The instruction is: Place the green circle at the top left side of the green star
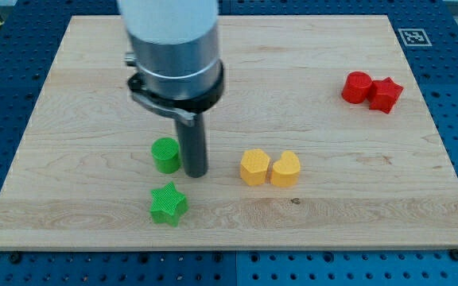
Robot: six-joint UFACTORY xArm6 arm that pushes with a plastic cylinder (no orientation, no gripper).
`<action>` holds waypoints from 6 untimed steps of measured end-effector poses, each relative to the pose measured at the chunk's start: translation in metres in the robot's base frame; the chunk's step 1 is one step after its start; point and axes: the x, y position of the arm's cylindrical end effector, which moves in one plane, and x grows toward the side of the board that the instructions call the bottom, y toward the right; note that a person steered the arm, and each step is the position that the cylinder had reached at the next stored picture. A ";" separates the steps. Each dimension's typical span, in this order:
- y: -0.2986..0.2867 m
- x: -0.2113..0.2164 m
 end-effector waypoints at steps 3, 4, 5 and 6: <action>-0.046 -0.018; -0.061 -0.017; -0.026 -0.001; 0.006 0.035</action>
